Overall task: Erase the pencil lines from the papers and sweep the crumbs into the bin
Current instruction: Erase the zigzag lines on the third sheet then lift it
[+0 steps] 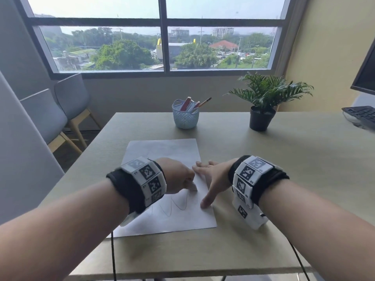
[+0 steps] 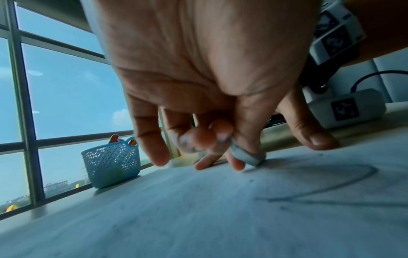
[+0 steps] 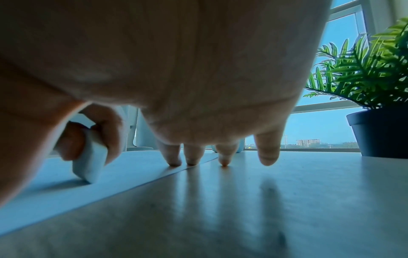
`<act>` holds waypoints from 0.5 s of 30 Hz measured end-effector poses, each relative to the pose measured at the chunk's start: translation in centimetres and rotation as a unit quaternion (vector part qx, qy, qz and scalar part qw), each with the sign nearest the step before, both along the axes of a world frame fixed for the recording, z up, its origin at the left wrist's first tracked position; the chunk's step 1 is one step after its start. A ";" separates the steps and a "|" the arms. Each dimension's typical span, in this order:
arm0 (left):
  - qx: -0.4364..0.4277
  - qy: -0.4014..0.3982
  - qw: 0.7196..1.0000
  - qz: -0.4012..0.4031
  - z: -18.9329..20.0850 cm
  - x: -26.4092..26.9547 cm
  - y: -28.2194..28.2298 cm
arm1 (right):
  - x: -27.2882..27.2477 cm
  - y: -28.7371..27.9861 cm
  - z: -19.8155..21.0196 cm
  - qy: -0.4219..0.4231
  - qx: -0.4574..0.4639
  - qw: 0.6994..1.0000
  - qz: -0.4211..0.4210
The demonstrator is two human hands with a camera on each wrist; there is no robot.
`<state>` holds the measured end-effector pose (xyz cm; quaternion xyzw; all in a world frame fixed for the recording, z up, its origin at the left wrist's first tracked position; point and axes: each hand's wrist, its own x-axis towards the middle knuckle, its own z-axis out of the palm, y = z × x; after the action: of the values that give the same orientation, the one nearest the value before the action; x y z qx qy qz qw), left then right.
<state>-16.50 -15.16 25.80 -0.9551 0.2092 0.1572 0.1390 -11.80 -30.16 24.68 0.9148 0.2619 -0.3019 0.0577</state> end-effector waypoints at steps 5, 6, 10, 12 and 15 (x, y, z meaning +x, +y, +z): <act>0.025 0.019 0.998 -0.047 0.7 -1.2 -0.5 | 0.0 0.0 0.1 -0.001 -0.003 1.000 -0.002; 0.035 0.016 0.998 -0.054 0.9 -1.4 -0.6 | 0.0 0.1 0.1 -0.001 -0.001 1.000 -0.006; 0.061 -0.010 0.997 -0.040 1.4 -0.7 -1.1 | -0.3 0.4 -0.1 0.006 0.021 0.999 -0.029; 0.059 -0.014 0.998 -0.033 1.5 -0.6 -1.2 | -0.4 0.4 -0.1 0.009 0.028 0.999 -0.036; 0.056 0.013 0.998 -0.039 1.4 -1.3 -1.1 | -0.4 0.5 0.0 0.012 0.027 0.999 -0.038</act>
<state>-17.85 -16.28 27.18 -0.9347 0.2393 0.1750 0.1959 -12.24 -29.70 24.65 0.9216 0.2354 -0.3080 0.0185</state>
